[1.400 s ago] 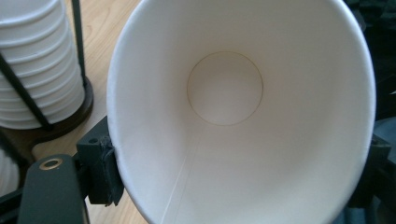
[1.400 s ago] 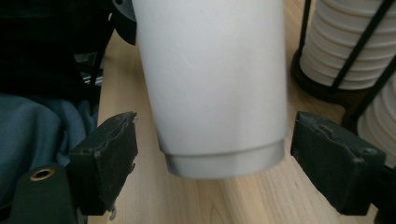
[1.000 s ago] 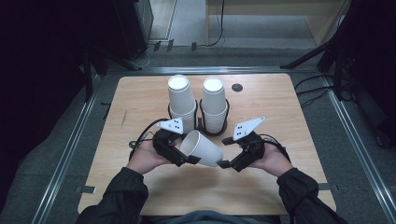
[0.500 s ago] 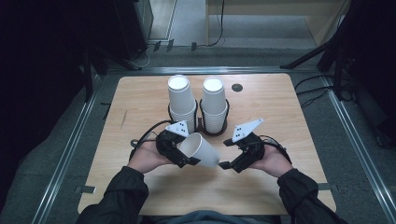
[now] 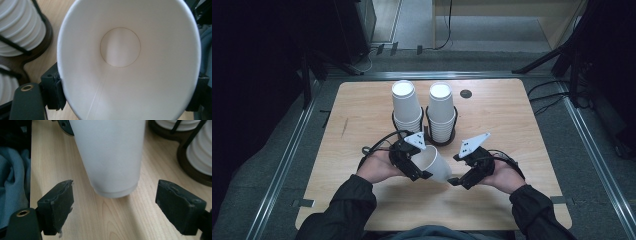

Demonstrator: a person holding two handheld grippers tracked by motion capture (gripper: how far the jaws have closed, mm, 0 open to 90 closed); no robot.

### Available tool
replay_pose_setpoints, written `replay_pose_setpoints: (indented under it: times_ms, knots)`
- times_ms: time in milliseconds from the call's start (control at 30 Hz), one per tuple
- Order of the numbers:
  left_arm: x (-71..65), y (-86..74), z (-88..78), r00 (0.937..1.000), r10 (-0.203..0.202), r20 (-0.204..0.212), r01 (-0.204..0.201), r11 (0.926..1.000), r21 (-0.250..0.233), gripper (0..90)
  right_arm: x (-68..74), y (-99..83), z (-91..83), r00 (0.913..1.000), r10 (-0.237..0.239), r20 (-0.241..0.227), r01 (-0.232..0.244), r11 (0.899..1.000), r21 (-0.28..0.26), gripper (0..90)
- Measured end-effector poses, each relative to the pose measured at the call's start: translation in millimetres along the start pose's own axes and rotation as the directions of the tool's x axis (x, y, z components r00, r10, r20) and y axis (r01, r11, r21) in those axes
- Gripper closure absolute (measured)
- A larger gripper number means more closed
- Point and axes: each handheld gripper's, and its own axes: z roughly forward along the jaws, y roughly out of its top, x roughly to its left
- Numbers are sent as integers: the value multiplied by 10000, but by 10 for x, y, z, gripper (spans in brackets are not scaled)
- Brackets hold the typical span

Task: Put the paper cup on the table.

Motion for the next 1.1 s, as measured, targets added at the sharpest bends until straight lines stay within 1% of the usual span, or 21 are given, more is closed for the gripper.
replay_pose_setpoints:
  times_ms: [167, 333, 367, 500, 533, 600, 633, 667, 767, 800, 833, 867, 900, 933, 967, 1033, 1100]
  knots:
    - [-40, 67, 43, 9995, 308, 105, -309, 9994, 125, 161, 20, 10, 94, 9999, -106, -91, 107, 9999, 106, 139]
    - [-82, 112, 76, 9990, 385, 228, -392, 9988, 295, 157, 41, 30, 177, 9999, -131, -21, 131, 9997, 227, 139]
    - [-97, 120, 80, 9987, 471, 190, -475, 9986, 244, 156, 42, 38, 194, 9998, -168, -59, 169, 9996, 217, 139]
    - [-126, 143, 88, 9983, 555, 150, -558, 9983, 174, 152, 53, 70, 260, 9996, -177, -237, 183, 9995, 260, 139]
    - [-133, 146, 91, 9983, 541, 202, -545, 9983, 185, 150, 60, 78, 274, 9995, -174, -281, 182, 9994, 281, 142]
    - [-145, 142, 99, 9984, 534, 208, -541, 9980, 321, 144, 64, 90, 295, 9992, -245, -319, 257, 9990, 361, 170]
    - [-136, 131, 102, 9986, 453, 286, -465, 9981, 397, 142, 69, 93, 300, 9989, -297, -352, 310, 9989, 358, 208]
    - [-126, 121, 101, 9985, 399, 386, -416, 9982, 433, 136, 85, 94, 300, 9980, -468, -423, 483, 9982, 352, 224]
    - [-118, 92, 78, 9981, 384, 482, -398, 9988, 292, 120, 106, 106, 287, 9976, -577, -391, 590, 9978, 318, 229]
    - [-120, 89, 61, 9977, 526, 437, -537, 9982, 252, 112, 107, 108, 272, 9974, -574, -425, 585, 9980, 241, 229]
    - [-131, 82, 48, 9972, 677, 313, -680, 9976, 102, 102, 102, 110, 254, 9972, -571, -487, 577, 9983, 120, 228]
    - [-137, 76, 42, 9969, 729, 290, -731, 9973, 67, 86, 99, 117, 235, 9970, -583, -515, 584, 9983, 10, 227]
    - [-133, 71, 42, 9970, 661, 412, -662, 9978, -1, 55, 98, 122, 219, 9974, -551, -474, 551, 9985, -28, 227]
    - [-126, 65, 41, 9968, 609, 509, -608, 9981, -39, 0, 88, 124, 203, 9979, -522, -397, 519, 9986, -81, 227]
    - [-115, 47, 34, 9963, 640, 575, -629, 9978, -215, 0, 81, 123, 192, 9983, -479, -335, 476, 9988, -106, 227]
    - [-106, 10, 18, 9972, 678, 322, -658, 9960, -600, 0, 52, 112, 164, 9986, -467, -264, 463, 9988, -162, 226]
    - [-88, -12, 0, 9981, 549, 276, -528, 9961, -714, 0, 36, 97, 134, 9990, -390, -226, 386, 9991, -181, 226]
